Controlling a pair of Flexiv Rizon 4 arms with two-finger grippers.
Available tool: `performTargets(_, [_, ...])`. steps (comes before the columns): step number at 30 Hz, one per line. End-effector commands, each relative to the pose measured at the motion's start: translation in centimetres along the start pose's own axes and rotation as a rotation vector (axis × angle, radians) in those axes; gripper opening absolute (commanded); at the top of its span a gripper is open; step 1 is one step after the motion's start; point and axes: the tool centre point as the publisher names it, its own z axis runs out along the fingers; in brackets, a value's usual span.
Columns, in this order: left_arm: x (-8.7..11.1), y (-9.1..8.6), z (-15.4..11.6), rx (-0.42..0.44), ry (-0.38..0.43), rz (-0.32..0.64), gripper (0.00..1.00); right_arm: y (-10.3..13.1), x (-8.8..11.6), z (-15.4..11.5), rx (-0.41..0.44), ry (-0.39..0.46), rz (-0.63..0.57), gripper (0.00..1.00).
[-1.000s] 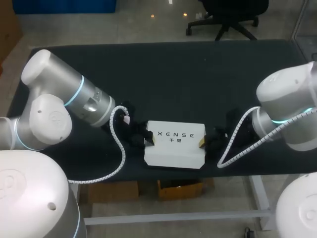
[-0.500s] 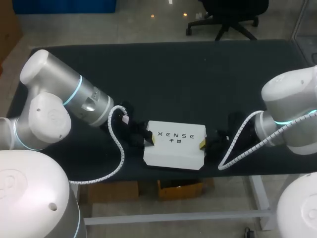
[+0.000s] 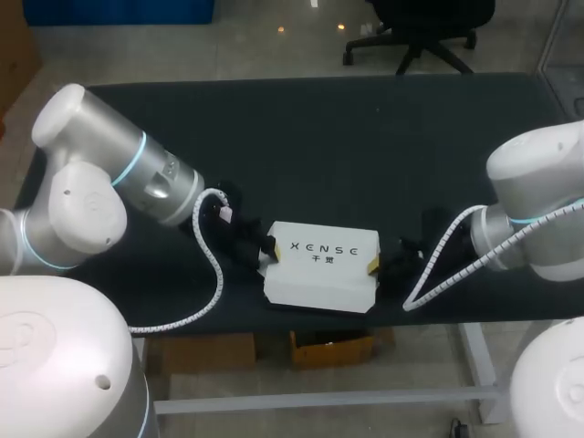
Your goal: Assemble the packaging by folding the flat box into shape, placing the metal phone stand inside, and closing the box properly
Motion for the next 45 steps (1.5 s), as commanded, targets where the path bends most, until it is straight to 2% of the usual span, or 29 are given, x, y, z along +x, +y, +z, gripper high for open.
performTargets(1, [0.2,-0.3,0.0,-0.005,0.003,0.013,0.55,0.3,-0.5,0.2,0.003,0.032,0.001,0.31])
performTargets(8, [0.5,-0.3,0.6,-0.014,0.008,0.033,0.54,0.9,-0.8,0.2,0.011,0.031,0.007,0.31])
performTargets(12, [0.6,0.3,0.9,-0.018,0.023,0.031,0.5,1.4,-0.8,-0.1,0.009,0.029,0.008,0.31])
performTargets(24, [1.3,1.1,0.8,-0.014,0.053,0.035,0.47,2.0,-0.2,0.1,0.012,0.033,-0.003,0.31])
performTargets(45, [1.3,1.1,0.9,-0.032,0.051,-0.005,0.45,2.1,0.1,0.0,0.037,0.011,0.003,0.32])
